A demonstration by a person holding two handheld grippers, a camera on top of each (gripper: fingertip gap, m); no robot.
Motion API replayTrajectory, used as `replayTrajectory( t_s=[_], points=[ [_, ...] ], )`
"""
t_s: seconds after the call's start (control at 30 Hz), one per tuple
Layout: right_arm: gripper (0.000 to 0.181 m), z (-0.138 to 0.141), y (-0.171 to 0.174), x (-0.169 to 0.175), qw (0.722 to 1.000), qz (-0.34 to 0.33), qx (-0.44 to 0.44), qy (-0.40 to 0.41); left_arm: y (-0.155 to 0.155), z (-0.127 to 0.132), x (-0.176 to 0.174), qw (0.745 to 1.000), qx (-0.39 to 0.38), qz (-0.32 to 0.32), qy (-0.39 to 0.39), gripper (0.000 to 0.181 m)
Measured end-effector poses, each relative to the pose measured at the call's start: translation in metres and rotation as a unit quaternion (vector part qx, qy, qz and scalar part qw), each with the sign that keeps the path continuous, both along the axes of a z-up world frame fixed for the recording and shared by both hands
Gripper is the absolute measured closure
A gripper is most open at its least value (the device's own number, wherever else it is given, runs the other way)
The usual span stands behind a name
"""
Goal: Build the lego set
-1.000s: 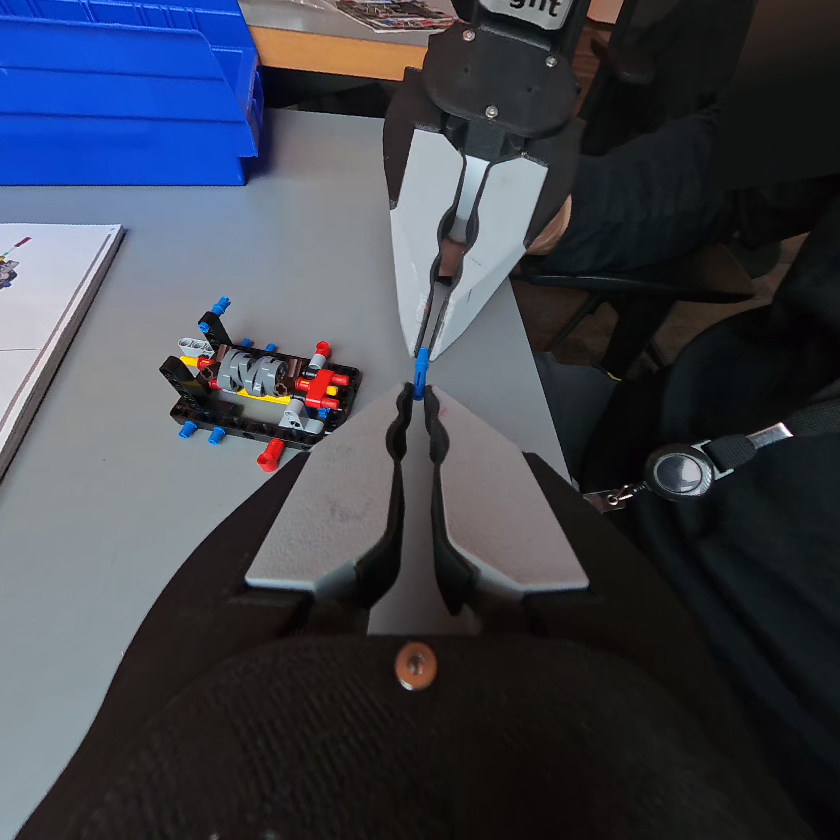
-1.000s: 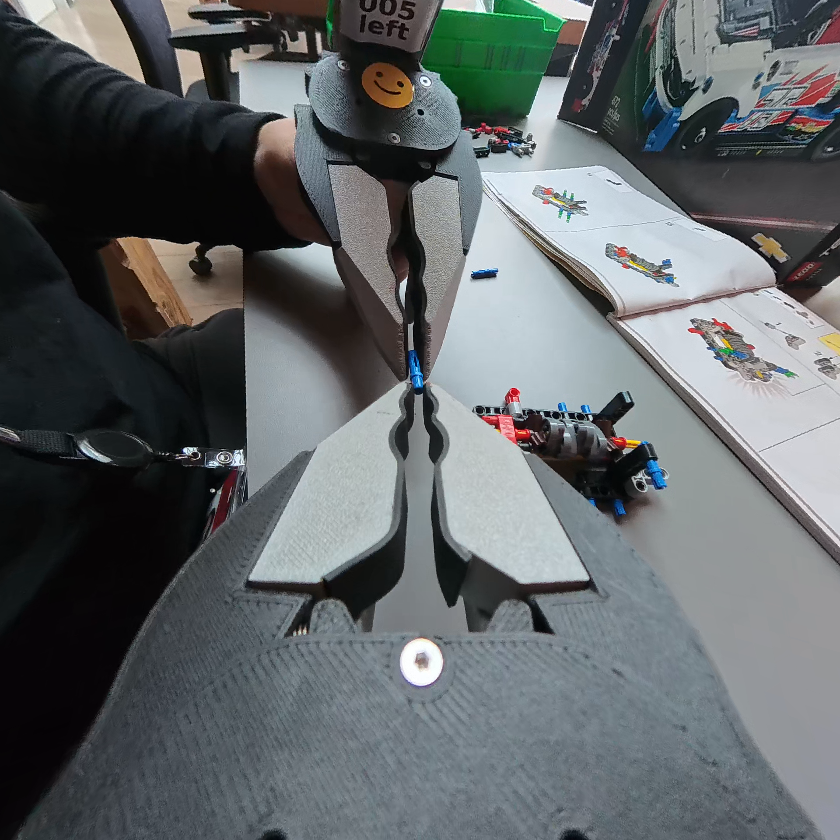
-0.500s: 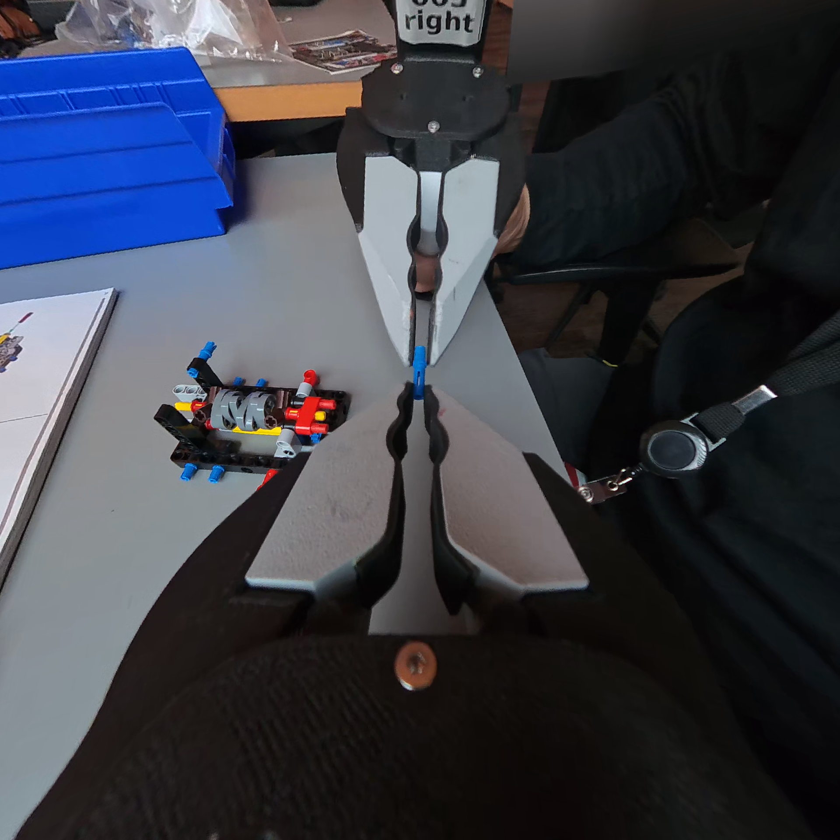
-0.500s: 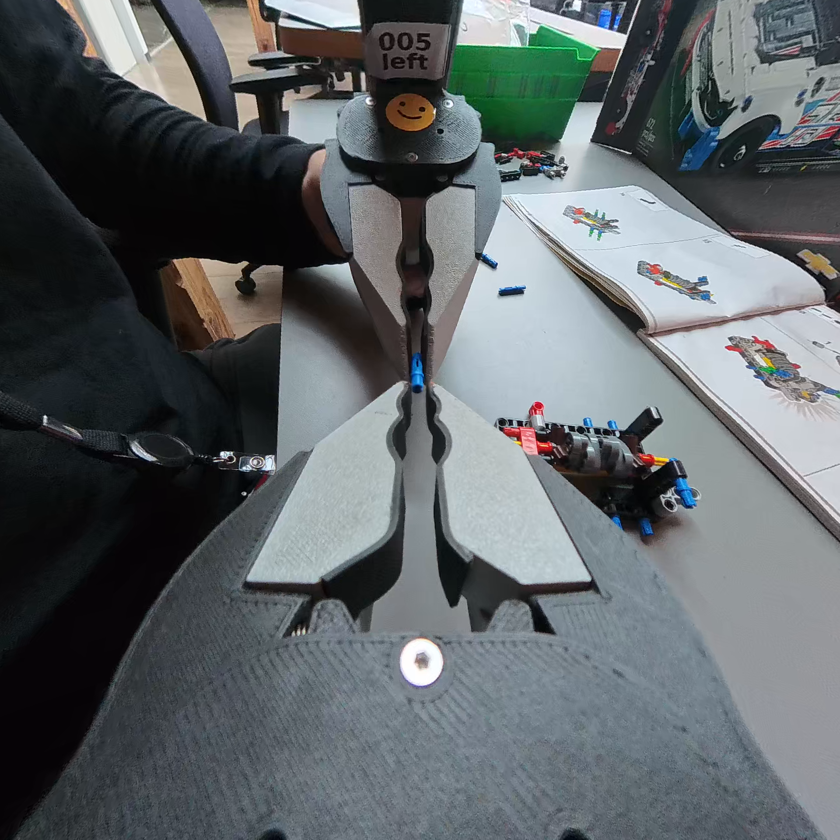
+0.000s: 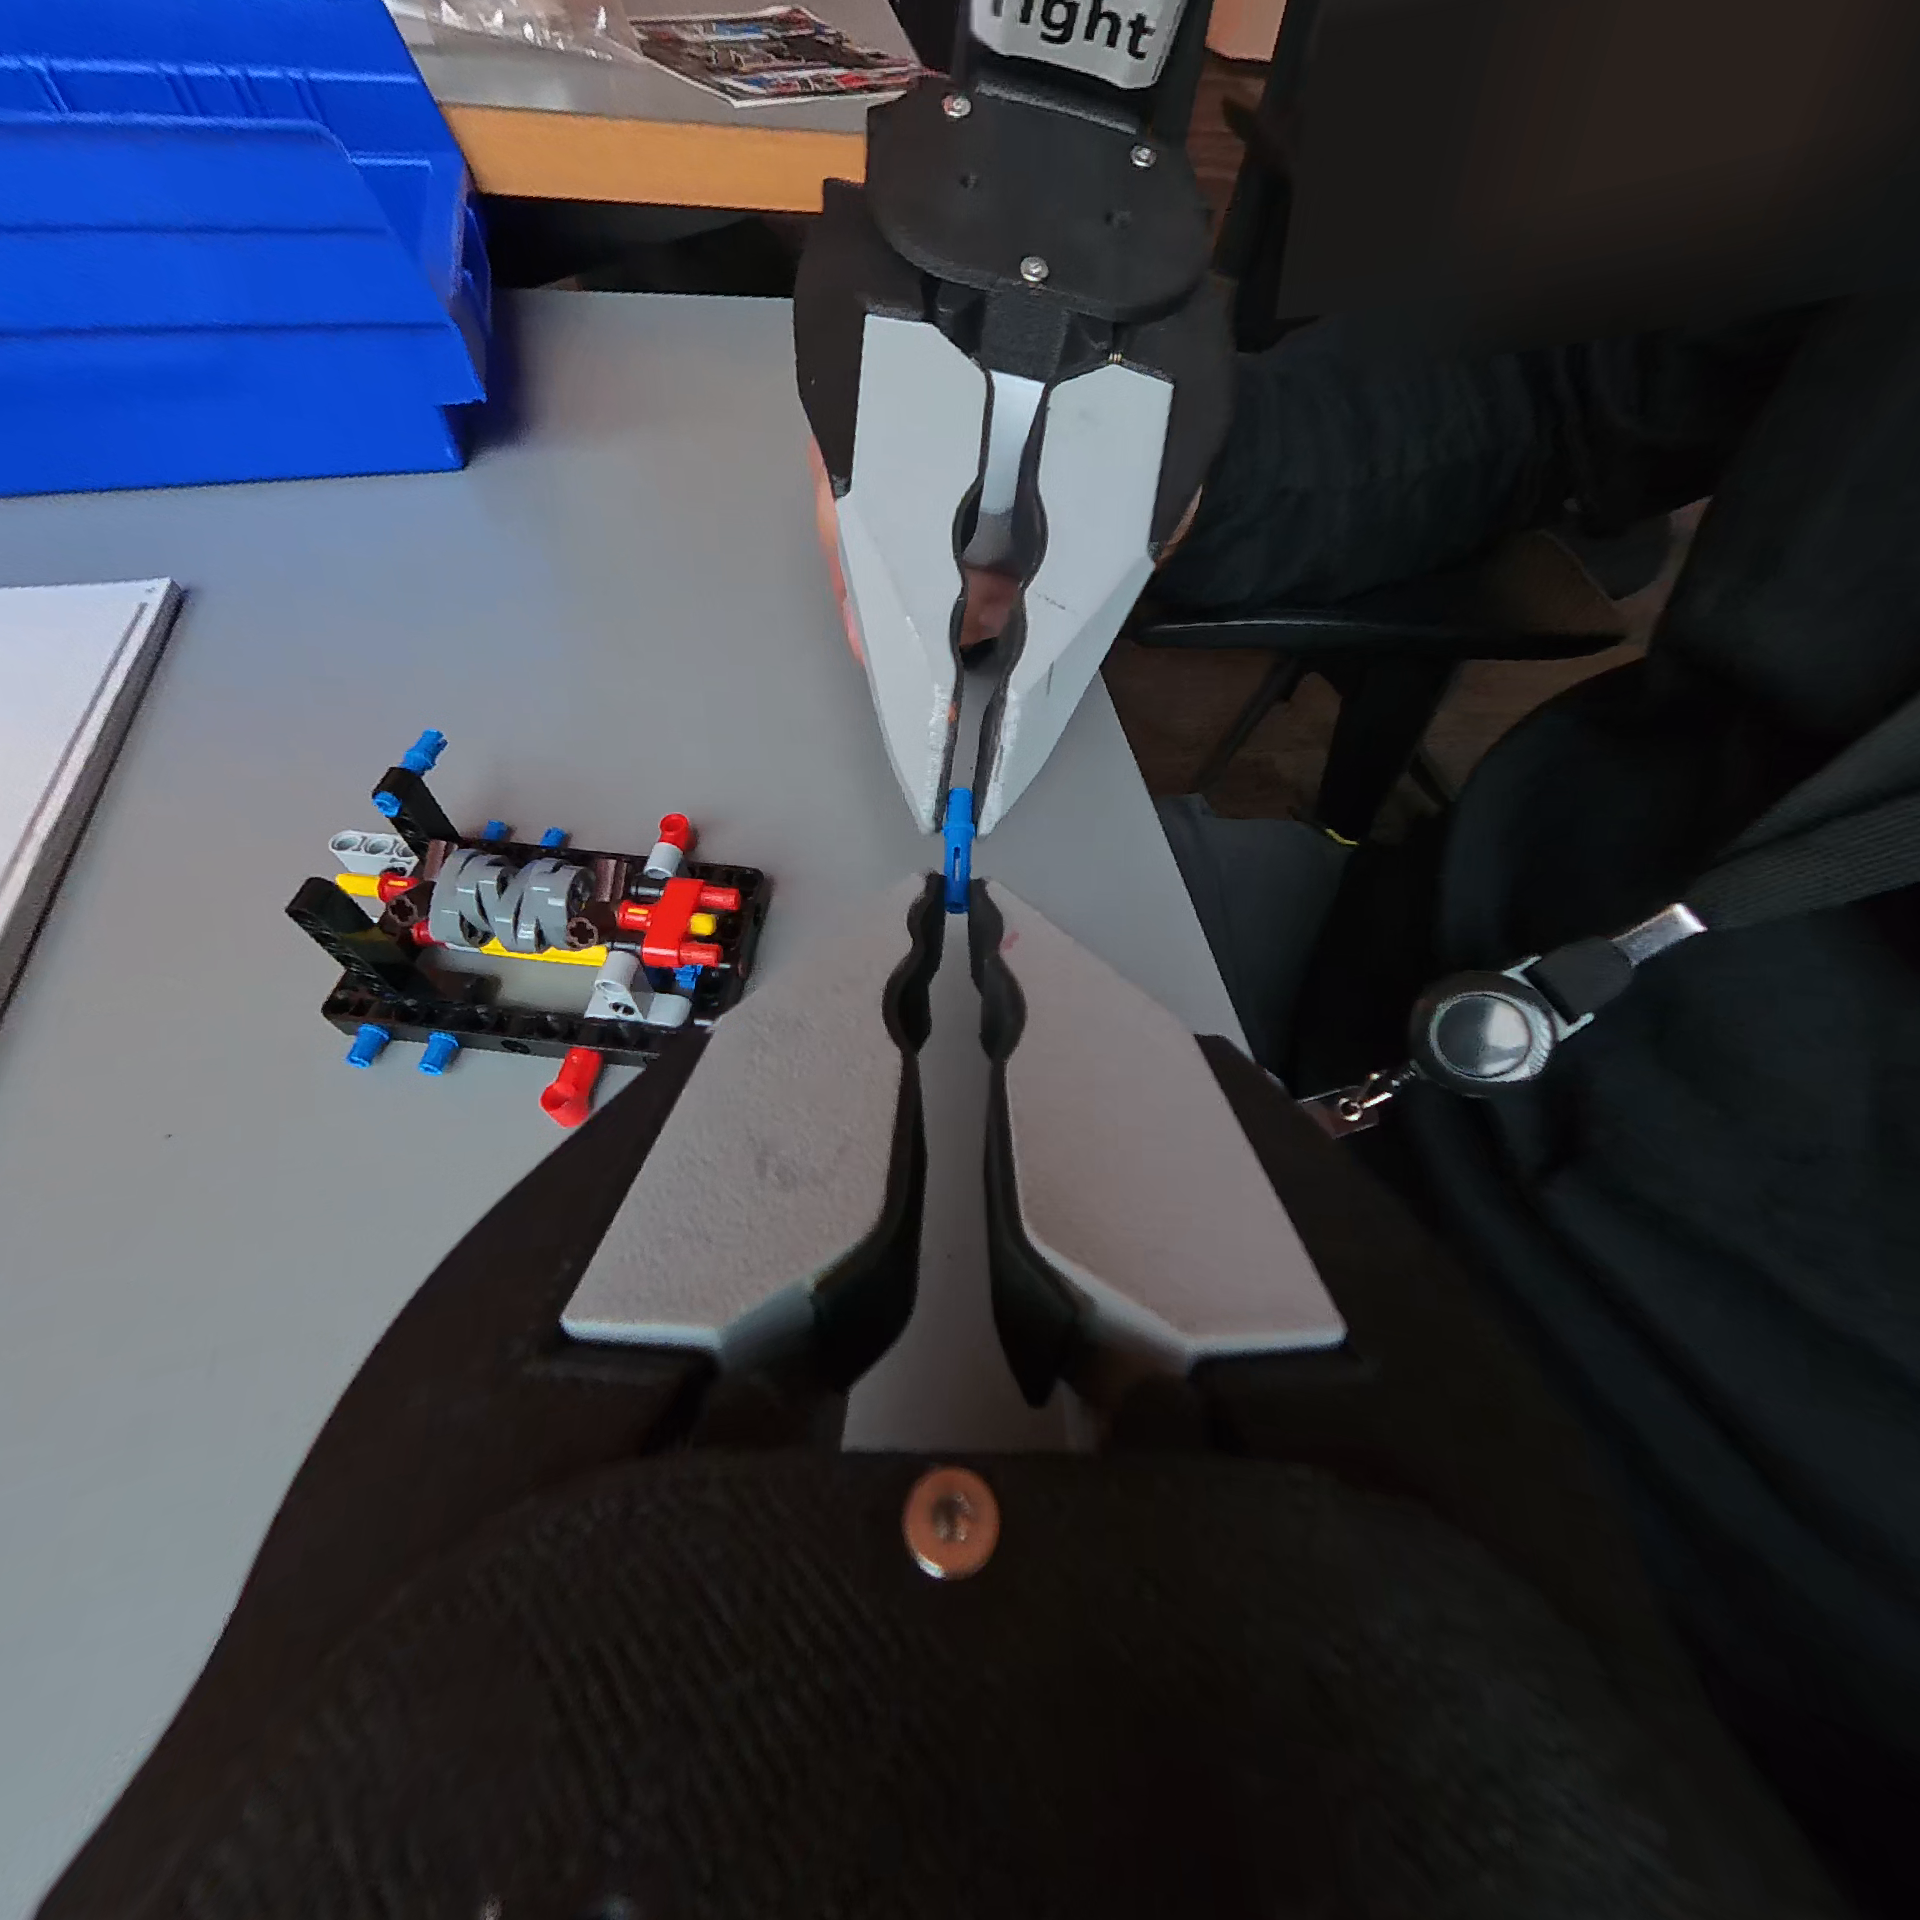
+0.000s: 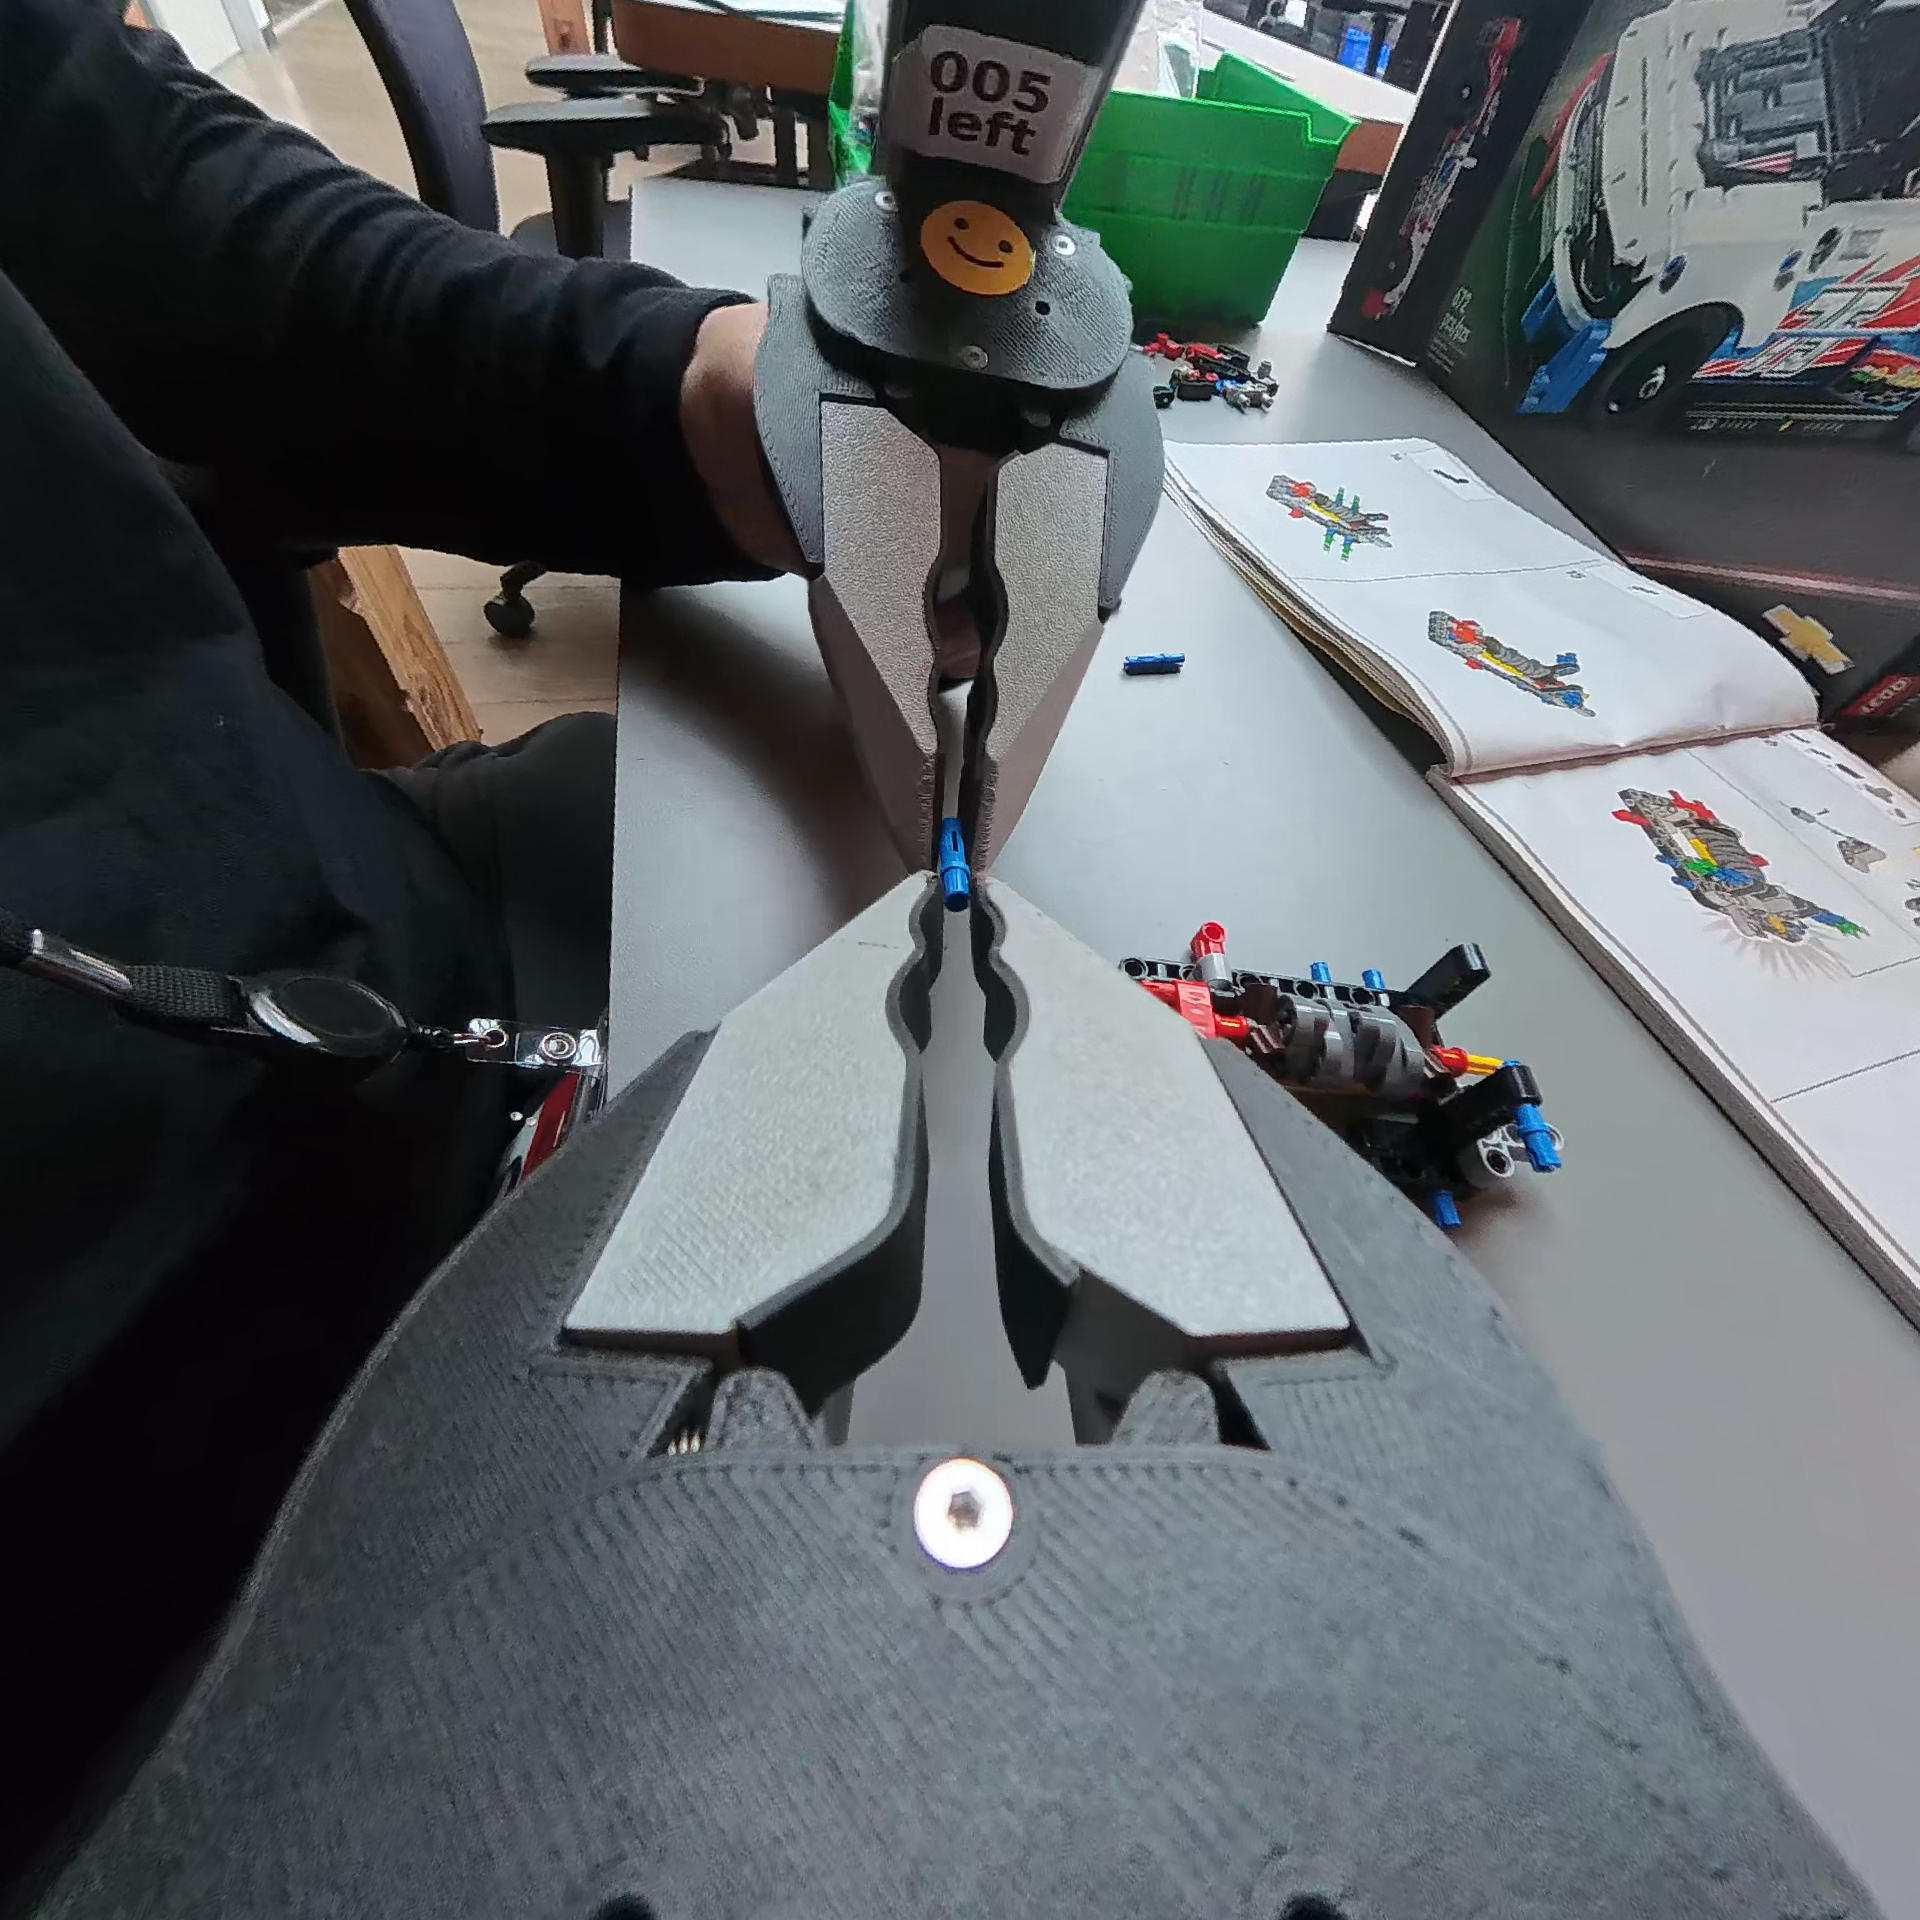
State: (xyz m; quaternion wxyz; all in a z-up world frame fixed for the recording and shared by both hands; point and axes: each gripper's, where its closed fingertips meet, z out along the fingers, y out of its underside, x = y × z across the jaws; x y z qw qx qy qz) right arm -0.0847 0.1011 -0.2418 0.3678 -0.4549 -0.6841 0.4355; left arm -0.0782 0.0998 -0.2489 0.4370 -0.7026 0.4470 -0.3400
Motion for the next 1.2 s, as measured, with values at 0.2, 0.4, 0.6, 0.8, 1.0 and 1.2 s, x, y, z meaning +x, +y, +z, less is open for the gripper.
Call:
replayTrajectory(
  t_s=[0.2,0.4,0.6,0.8,1.0,1.2],
  points=[
    [0.176,0.0,0.0,0.001,1.0,0.0,0.012,0.004,-0.002,-0.002,0.001,1.0,-0.022,-0.007,-0.002,0.179],
    [0.18,-0.001,-0.004,0.001,1.0,0.006,0.026,0.001,-0.004,-0.003,0.001,0.999,-0.038,-0.01,-0.005,0.179],
    [0.181,0.004,0.0,0.003,1.0,0.003,0.003,0.007,-0.002,0.002,0.001,0.999,-0.04,-0.009,-0.021,0.178],
    [0.181,0.0,0.085,0.028,0.984,-0.108,-0.138,-0.029,0.056,0.004,-0.028,0.989,0.041,0.071,0.126,0.162],
    [0.181,-0.03,0.13,0.027,0.97,-0.155,-0.153,-0.107,0.119,-0.007,-0.017,0.978,-0.008,0.007,0.21,0.163],
    [0.181,-0.029,0.136,0.014,0.975,-0.121,-0.153,-0.106,0.132,-0.032,-0.02,0.963,-0.047,-0.042,0.262,0.165]
  ],
)
